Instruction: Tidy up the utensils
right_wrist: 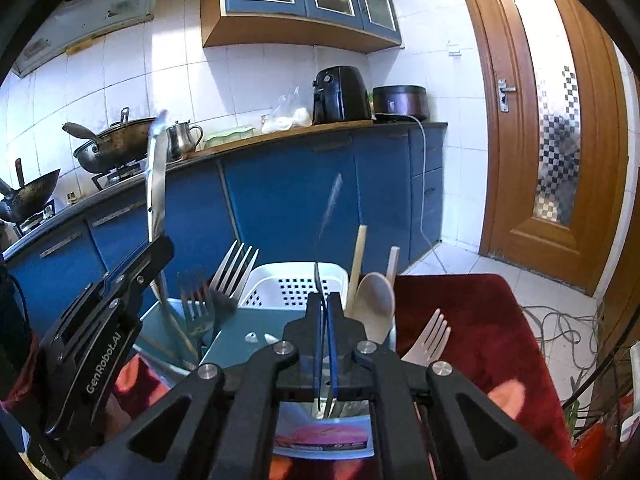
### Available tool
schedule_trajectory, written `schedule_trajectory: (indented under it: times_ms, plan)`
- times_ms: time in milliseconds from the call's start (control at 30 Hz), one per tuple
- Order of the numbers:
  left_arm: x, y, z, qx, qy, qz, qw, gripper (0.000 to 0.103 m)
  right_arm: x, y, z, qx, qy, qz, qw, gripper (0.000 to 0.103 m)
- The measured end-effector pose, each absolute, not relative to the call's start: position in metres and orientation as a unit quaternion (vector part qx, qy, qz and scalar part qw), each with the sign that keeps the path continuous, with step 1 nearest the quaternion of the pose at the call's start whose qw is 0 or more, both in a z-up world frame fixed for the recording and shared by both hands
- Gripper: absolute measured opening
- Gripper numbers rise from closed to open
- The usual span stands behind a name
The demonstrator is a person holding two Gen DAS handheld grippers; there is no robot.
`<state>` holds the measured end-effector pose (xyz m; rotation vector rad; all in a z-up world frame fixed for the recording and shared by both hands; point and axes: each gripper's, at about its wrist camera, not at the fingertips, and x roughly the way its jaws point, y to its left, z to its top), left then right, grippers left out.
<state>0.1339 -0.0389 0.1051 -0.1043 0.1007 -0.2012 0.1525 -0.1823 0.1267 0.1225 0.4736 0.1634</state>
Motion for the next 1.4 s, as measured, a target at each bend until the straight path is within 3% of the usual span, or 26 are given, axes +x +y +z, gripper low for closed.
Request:
schedule_trajectory:
  times_ms: [167,900,1000,1133,1267,1400]
  plan:
    - [0.131,-0.043,0.107,-0.042,0.056,-0.105,0.992,0.034,0.147,-0.181,0.128,0.062,0.232,0.084,0.967,0.013]
    - [0.063,-0.041,0.138,-0.001,0.063,-0.109,0.992,0.034,0.088,-0.180,0.160,0.092,0.195,0.094,0.972,0.017]
    - [0.052,-0.035,0.144,-0.006,0.072,-0.107,0.992,0.034,0.075,-0.178,0.161,0.096,0.194,0.096,0.972,0.022]
    - [0.039,-0.029,0.146,-0.009,0.097,-0.115,0.989,0.035,0.058,-0.175,0.162,0.093,0.193,0.098,0.972,0.037]
    - [0.024,-0.027,0.145,-0.005,0.110,-0.123,0.986,0.048,0.043,-0.172,0.161,0.088,0.191,0.101,0.972,0.045]
    - [0.006,-0.026,0.144,0.000,0.125,-0.116,0.985,0.055,0.027,-0.169,0.158,0.089,0.191,0.104,0.972,0.051]
